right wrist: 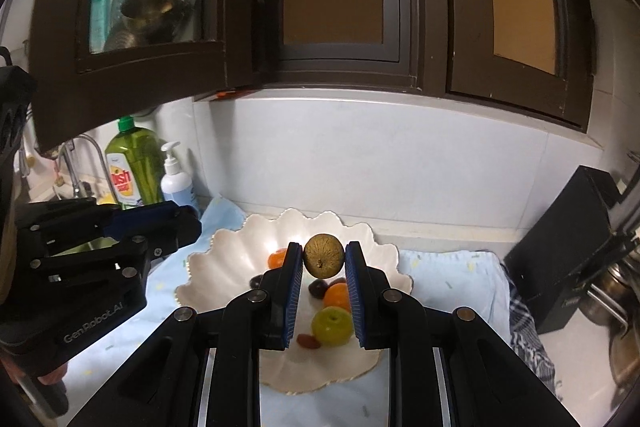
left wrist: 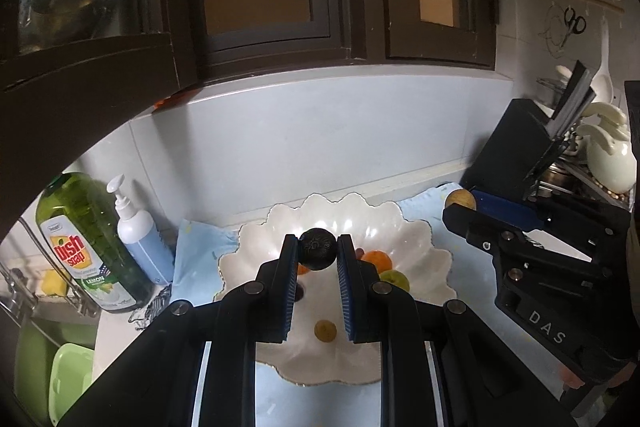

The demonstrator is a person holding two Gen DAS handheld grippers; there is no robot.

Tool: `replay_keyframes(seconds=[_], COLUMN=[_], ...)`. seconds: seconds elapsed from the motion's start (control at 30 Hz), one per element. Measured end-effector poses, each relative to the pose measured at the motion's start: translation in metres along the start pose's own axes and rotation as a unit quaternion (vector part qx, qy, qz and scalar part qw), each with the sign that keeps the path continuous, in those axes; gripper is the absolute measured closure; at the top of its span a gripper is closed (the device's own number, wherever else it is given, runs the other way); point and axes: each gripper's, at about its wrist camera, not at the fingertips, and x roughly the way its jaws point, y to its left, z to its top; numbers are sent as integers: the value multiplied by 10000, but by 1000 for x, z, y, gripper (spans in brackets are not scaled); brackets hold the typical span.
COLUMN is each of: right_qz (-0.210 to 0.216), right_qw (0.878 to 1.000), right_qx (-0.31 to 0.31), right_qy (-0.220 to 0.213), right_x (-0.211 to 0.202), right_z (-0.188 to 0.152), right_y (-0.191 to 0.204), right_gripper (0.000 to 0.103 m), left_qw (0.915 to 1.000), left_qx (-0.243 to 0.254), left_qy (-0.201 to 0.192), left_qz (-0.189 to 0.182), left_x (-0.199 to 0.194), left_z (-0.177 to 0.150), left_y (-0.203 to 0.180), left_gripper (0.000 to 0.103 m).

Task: Organize fruits
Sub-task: 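Carry the brown fruit and dark plum over the white bowl with both tools, then open both tools to drop the brown fruit and plum into the bowl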

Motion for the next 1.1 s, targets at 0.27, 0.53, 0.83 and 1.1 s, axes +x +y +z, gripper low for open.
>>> replay_keyframes(seconds=[0.27,0.53,0.83,1.1], right_qz=[74,202,167,144], right_qw=[9997,9975,9935,9906], right_qx=[-21,112,130,171], right_qy=[252,667,1114,1346], right_x=[38,85,120,130], right_z=[3,-3,-14,-22], right_y=[-12,-26,-37,-41], right_gripper=[80,80,80,79], left_qw=[9996,9980,9945,9914], left_qx=[-83,-104,-87,-65], left_qy=[238,602,1031,1297], left_qz=[85,145,141,145], left_x=[35,75,116,133], left_z=[3,0,-5,-12], left_y=[3,1,-1,-3], left_gripper=[83,83,83,72])
